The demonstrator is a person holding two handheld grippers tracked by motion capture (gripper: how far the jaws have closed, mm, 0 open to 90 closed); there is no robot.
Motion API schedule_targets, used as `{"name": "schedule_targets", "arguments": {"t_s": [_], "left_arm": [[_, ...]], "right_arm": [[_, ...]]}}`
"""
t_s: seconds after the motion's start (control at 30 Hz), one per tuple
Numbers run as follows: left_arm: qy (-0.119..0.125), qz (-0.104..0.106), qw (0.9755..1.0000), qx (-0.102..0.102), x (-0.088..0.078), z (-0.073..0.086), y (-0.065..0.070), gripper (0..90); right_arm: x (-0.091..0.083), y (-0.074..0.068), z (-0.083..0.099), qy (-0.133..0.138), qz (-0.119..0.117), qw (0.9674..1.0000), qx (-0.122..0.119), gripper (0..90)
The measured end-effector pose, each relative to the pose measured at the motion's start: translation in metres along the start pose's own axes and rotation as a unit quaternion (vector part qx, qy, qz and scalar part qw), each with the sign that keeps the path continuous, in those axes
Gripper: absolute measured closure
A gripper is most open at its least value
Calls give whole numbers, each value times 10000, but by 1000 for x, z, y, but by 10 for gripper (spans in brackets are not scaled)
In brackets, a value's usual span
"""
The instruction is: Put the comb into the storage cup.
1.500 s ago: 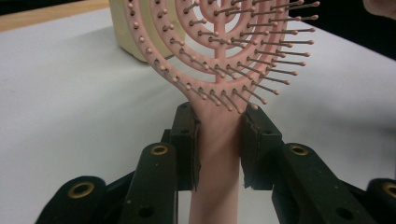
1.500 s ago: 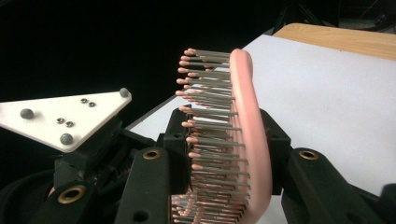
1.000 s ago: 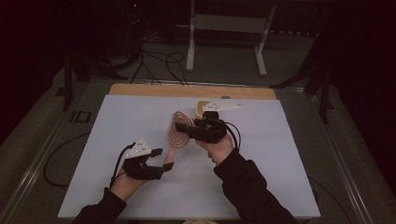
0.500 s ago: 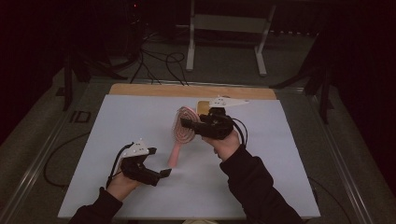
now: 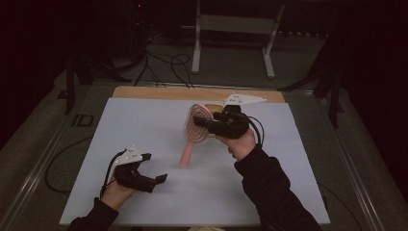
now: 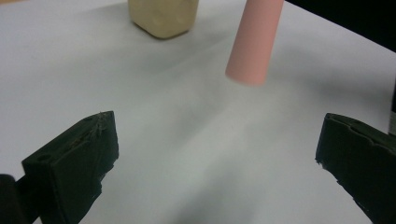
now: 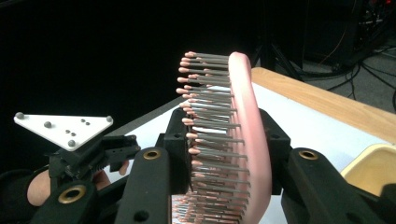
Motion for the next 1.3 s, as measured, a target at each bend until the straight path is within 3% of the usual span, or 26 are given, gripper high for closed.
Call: {"name": "schedule_targets", "arguments": {"t_s": [0.3, 0.53, 0.97, 1.3], "left_arm": [[19, -50, 9999, 151, -9, 13, -2, 2], [42, -60, 10000, 56, -15, 21, -4, 2], [212, -143, 9996, 141, -19, 22, -5, 2], [245, -164, 9995, 151, -20, 22, -6, 2]], "right_arm": [[-17, 6, -19, 165, 68, 9998, -103, 647], [-31, 13, -37, 326, 190, 9991, -191, 647], [-51, 21, -63, 608, 283, 9974, -252, 648], [-67, 40, -86, 784, 579, 9948, -307, 648]]}}
Point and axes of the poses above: each handheld gripper's, and its own axes: x roughly forward along the jaws, z roughly out of its underside, y roughly to its right, the point moved 10 cm from there along x, roughly forward along the jaws, and after that the axes turned 2 degrees about z, right-handed, at the moved point
